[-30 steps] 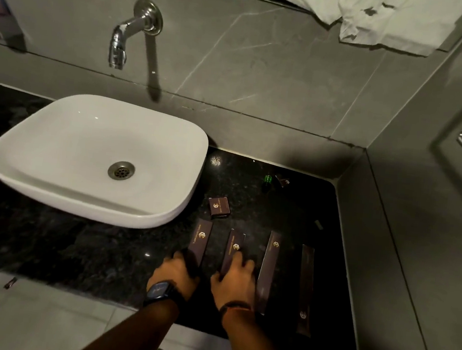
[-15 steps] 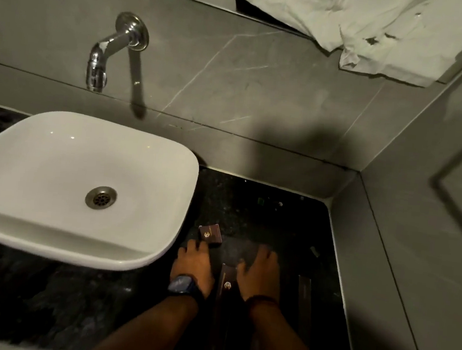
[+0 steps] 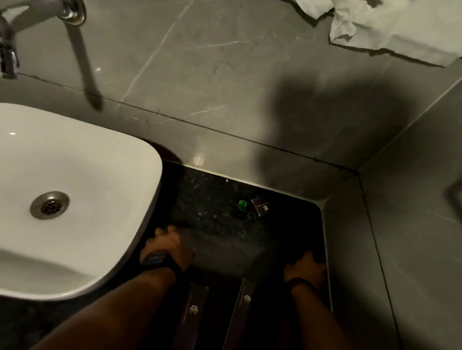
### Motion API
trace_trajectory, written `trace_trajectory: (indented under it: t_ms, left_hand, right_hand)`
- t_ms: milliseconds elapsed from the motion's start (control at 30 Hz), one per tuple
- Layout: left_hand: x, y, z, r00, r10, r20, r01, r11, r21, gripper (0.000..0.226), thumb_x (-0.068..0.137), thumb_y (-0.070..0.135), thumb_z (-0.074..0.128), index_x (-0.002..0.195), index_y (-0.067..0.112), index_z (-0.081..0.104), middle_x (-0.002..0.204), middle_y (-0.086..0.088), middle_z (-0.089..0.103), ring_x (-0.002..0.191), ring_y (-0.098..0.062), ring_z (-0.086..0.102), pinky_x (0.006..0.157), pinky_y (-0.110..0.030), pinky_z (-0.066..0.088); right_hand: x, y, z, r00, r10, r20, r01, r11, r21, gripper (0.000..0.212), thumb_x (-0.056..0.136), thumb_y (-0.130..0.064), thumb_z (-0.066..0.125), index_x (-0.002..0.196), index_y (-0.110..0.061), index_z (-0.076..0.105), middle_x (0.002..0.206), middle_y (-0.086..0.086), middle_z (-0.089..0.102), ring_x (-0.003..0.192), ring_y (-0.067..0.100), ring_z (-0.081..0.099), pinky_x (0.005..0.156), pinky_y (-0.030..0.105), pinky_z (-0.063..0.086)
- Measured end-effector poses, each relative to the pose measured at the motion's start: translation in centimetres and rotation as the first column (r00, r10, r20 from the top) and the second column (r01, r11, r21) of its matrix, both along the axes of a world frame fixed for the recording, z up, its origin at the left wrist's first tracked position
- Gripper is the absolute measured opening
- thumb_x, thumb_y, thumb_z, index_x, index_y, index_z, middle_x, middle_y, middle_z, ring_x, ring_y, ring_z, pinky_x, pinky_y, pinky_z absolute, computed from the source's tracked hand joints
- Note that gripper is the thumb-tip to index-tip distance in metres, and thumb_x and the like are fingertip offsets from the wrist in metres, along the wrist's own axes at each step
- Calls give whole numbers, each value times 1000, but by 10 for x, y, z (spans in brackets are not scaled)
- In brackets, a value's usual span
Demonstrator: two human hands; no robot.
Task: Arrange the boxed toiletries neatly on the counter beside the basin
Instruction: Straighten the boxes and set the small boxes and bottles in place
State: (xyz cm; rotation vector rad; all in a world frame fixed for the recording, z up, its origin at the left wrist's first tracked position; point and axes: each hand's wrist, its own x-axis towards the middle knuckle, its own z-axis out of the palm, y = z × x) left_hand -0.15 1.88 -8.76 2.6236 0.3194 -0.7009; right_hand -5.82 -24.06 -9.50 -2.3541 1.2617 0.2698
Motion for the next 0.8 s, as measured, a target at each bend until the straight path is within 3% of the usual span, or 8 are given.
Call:
trace_trajectory:
  t_ms: [133,233,300,433,567,667,800]
  left_hand:
    - [7,-6,-3,1000,-7,-4,7,1000,-16,60,85,45,54,133,11,45,132,-18,46,121,-41,52,102,-46,46]
    - [14,-11,-2,991,-130,-18,131,991,33,63,82,43,59,136,15,44,138,-16,43,125,-40,48,103,-45,46]
    - [18,-16,-2,970,-244,6,243,967,79,66,82,45,61,138,18,39,141,-13,41,127,-39,44,105,-44,44]
    - [30,-25,-8,925,-377,51,371,923,99,67,85,49,59,141,23,34,141,-10,44,128,-37,43,104,-45,44]
    - [43,-22,-19,892,-448,62,439,891,112,72,83,50,61,143,22,32,141,-9,45,128,-36,44,108,-44,40]
    - [48,-17,-22,879,-474,59,467,879,98,75,83,47,63,145,21,29,142,-10,45,129,-37,44,110,-43,38]
    - [47,-10,-24,862,-504,49,499,862,94,77,83,44,64,146,21,27,143,-8,44,130,-34,44,109,-44,39]
  right_hand:
    - [17,0,-4,995,70,-67,-73,997,-32,52,81,-32,63,128,-17,48,135,22,41,121,42,45,103,52,41]
    - [32,6,3,975,216,-51,-222,950,-220,53,79,-38,64,126,-20,47,132,20,43,121,40,42,100,52,39]
    - [45,10,7,949,316,12,-303,920,-248,53,79,-37,65,126,-19,47,131,18,44,121,39,43,99,49,40]
    - [81,6,6,851,521,69,-507,849,-150,69,75,-20,68,136,-27,38,143,16,35,128,39,39,103,47,41]
    - [116,-2,-2,719,694,-49,-695,718,-30,86,74,-7,64,143,-41,25,156,12,15,139,38,25,113,49,32]
    - [131,-8,-10,678,726,-114,-733,680,-26,80,73,-12,65,141,-39,32,145,17,30,132,41,35,111,47,37]
    - [122,-12,-6,771,624,-131,-634,771,-59,58,71,-29,71,125,-23,51,131,21,41,118,43,49,103,42,45]
